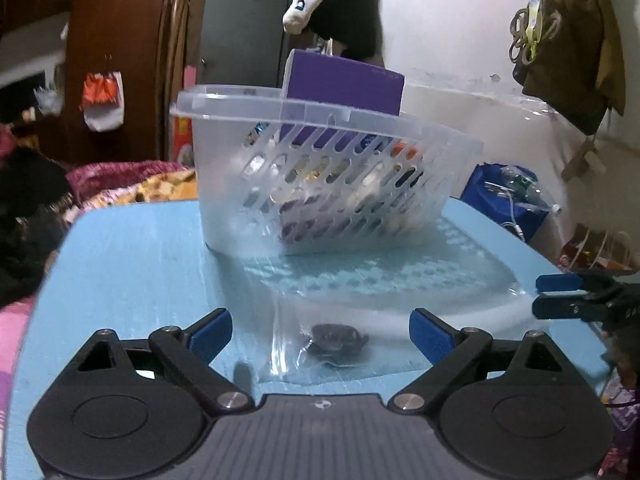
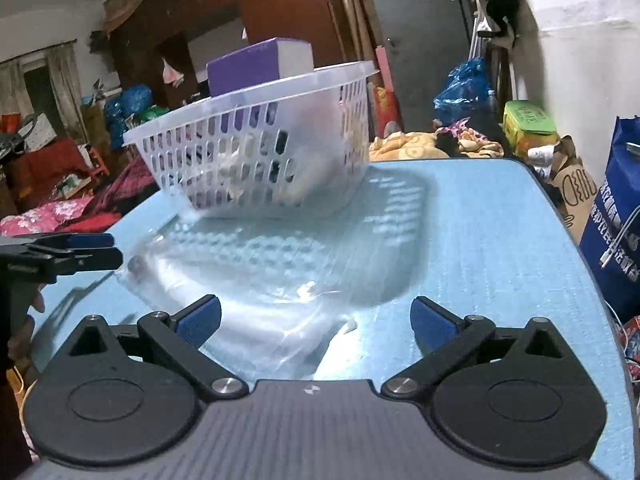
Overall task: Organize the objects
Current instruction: 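Close the left gripper on the clear plastic bag beside the basket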
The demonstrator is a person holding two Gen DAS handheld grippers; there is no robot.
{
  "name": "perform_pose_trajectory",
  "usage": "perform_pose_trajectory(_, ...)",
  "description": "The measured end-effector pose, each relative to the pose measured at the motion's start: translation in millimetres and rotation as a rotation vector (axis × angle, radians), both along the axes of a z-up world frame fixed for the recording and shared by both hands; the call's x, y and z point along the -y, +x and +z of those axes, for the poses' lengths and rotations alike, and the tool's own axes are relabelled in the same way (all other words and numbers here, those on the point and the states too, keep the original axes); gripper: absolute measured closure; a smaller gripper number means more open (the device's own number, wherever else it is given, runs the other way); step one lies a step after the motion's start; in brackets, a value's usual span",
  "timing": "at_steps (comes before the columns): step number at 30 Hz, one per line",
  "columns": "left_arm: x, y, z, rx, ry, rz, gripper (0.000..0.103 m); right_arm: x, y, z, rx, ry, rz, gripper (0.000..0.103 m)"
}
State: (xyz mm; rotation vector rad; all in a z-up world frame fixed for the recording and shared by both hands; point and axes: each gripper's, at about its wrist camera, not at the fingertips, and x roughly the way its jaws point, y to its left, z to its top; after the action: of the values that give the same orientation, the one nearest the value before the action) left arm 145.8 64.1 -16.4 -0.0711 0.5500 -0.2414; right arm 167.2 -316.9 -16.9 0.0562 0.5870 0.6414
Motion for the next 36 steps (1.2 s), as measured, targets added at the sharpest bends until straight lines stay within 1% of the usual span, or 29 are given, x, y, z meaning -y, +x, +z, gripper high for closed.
perform_pose_trajectory(2,-1.0,-3.2,-3.4,-0.005,0.007,-0.013,0.006,-1.2,-4.6,-2.2,0.004,-0.015,0.008,0.001)
perform_pose_trajectory(4,2.4,-2.0,-3.9,-0.012,0.033,-0.018,0.006,-5.1,-7.6,-2.8,0.003,-0.032,0.028,0.005)
perform_pose_trajectory(7,6.1,5.3,-8.2,-0.044,0.056,-0.022,0.006,-9.5,-12.8,-7.0,0.009,-0.054,0.037,0.009)
perform_pose_trajectory(10,5.3,10.6,-9.7,-0.071,0.038,-0.032,0.006,-13.1,-20.0,-10.0,0.023,-0.076,0.046,0.011)
perform_pose_trajectory(12,8.4,12.5,-11.1,-0.086,0.044,-0.048,0.006,-18.7,-24.2,-11.6,0.047,-0.109,0.051,0.014)
perform_pose_trajectory(15,19.9,12.0,-12.0,-0.088,0.1,-0.079,0.006,-26.2,-30.1,-12.3,0.078,-0.158,0.058,0.02)
perform_pose_trajectory(17,28.5,10.6,-12.7,-0.087,0.15,-0.09,0.009,-28.9,-34.4,-12.8,0.093,-0.175,0.061,0.025)
perform_pose_trajectory(18,32.6,9.8,-12.9,-0.085,0.172,-0.096,0.009,-29.1,-35.9,-13.0,0.099,-0.175,0.064,0.03)
perform_pose_trajectory(20,37.0,8.9,-12.7,-0.077,0.194,-0.1,0.017,-28.8,-36.3,-12.4,0.102,-0.176,0.066,0.036)
perform_pose_trajectory(21,38.1,8.7,-12.4,-0.073,0.202,-0.099,0.019,-29.0,-36.2,-11.7,0.103,-0.175,0.068,0.04)
perform_pose_trajectory(23,38.2,7.4,-11.7,-0.061,0.199,-0.107,0.033,-27.0,-35.5,-11.0,0.101,-0.17,0.07,0.047)
perform_pose_trajectory(24,38.6,6.0,-11.4,-0.054,0.201,-0.117,0.036,-25.3,-35.4,-10.6,0.101,-0.163,0.072,0.051)
perform_pose_trajectory(26,41.4,4.2,-11.1,-0.045,0.214,-0.126,0.041,-22.7,-34.7,-10.4,0.102,-0.153,0.081,0.054)
perform_pose_trajectory(30,41.9,3.1,-10.9,-0.037,0.204,-0.133,0.051,-22.1,-35.0,-10.6,0.117,-0.166,0.097,0.059)
perform_pose_trajectory(31,42.1,2.4,-10.9,-0.034,0.202,-0.131,0.059,-22.4,-35.3,-10.6,0.121,-0.169,0.101,0.06)
perform_pose_trajectory(32,41.7,1.4,-10.9,-0.028,0.205,-0.119,0.074,-22.5,-35.9,-10.7,0.125,-0.168,0.108,0.061)
perform_pose_trajectory(34,39.4,0.0,-10.8,-0.021,0.193,-0.114,0.077,-22.7,-37.3,-11.1,0.13,-0.161,0.125,0.074)
perform_pose_trajectory(36,37.1,-2.0,-10.1,-0.009,0.18,-0.116,0.078,-23.7,-39.5,-11.0,0.14,-0.161,0.135,0.077)
